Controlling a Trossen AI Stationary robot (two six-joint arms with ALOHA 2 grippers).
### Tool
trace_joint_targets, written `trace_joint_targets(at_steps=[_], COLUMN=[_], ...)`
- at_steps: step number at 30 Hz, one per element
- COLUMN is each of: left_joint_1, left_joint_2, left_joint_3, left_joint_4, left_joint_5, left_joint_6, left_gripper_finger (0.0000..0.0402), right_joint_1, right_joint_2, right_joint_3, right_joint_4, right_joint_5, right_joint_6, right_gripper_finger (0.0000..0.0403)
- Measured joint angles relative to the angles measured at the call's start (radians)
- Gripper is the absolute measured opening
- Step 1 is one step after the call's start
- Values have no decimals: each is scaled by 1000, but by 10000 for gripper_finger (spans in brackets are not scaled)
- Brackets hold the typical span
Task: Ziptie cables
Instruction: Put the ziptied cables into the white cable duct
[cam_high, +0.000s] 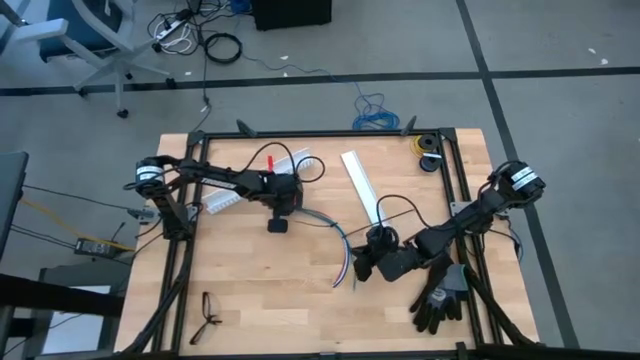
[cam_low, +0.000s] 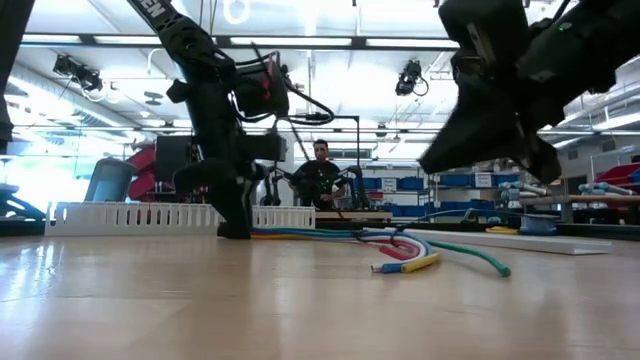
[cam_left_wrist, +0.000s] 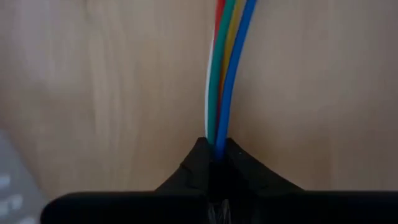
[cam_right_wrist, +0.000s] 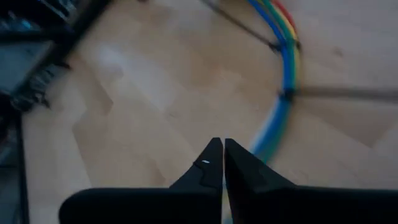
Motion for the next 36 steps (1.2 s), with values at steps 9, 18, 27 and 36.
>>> trace_joint_targets(at_steps=[9,18,27,36], left_joint_1=[-7,-30,-40,-45], left_joint_2=[-19,-21,-20,-20], left_joint_3=[-2,-4,-5,-5], left_joint_4=[-115,-122,-131,-128], left_joint_5=[-70,-84,-114,-116], left_joint_6=[-285,-384,-361,-357], left_gripper_finger=[31,34,31,31], right_joint_1=[-40,-117,-52,-29], right_joint_2=[0,1,110,340], right_joint_3=[16,40,369,653], right_joint_4=[-245,-201,-620,-860], right_joint_5=[-143,-247,-175,-187], right_joint_6=[91,104,176,222], right_gripper_finger=[1,0,0,0])
